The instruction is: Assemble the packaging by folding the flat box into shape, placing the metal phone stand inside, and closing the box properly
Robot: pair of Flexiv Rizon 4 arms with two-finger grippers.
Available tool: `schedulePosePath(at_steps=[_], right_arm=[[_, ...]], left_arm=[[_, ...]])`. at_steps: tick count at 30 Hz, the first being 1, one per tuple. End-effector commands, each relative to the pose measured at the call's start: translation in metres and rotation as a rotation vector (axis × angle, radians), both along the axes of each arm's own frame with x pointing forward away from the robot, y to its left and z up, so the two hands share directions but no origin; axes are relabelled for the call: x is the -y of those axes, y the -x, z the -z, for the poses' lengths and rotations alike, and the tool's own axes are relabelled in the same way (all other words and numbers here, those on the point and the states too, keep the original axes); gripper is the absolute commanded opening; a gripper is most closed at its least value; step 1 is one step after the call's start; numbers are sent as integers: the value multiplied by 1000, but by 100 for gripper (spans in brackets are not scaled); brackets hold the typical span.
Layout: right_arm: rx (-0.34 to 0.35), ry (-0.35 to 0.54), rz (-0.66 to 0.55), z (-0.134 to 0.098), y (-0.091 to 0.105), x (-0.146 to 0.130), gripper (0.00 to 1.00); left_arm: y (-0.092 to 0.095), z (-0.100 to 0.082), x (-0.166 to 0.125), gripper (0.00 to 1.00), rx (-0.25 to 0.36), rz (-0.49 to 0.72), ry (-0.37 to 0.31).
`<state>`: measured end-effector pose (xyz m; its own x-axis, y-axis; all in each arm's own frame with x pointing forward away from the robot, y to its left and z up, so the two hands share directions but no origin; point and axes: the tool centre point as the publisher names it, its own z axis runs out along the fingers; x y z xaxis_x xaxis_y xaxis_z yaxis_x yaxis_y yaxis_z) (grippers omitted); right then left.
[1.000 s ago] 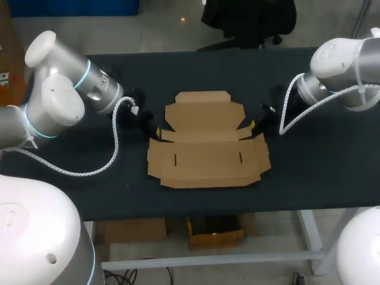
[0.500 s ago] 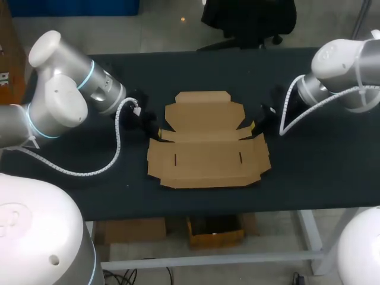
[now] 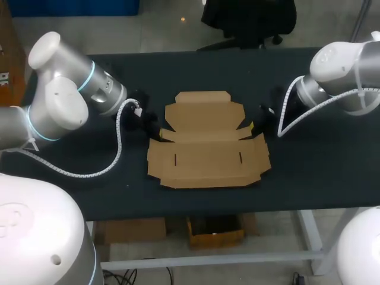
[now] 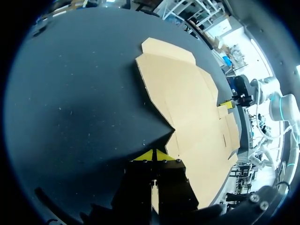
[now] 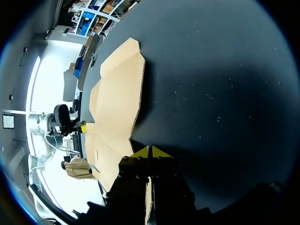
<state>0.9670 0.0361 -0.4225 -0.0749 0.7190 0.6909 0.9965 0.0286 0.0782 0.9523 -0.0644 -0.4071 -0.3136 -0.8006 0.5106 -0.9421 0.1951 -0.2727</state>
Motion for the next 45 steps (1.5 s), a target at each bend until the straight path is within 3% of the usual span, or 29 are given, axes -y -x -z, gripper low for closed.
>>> schedulePosePath(at_steps=[1, 32, 45], right_arm=[[2, 4, 12, -3, 5, -3, 0], [13, 81, 104, -17, 14, -21, 0], [22, 105, 136, -21, 18, -27, 0]], left_arm=[[2, -1, 4, 0, 5, -5, -15], [6, -16, 20, 0, 51, -24, -115], [7, -16, 33, 0, 57, 11, -114]])
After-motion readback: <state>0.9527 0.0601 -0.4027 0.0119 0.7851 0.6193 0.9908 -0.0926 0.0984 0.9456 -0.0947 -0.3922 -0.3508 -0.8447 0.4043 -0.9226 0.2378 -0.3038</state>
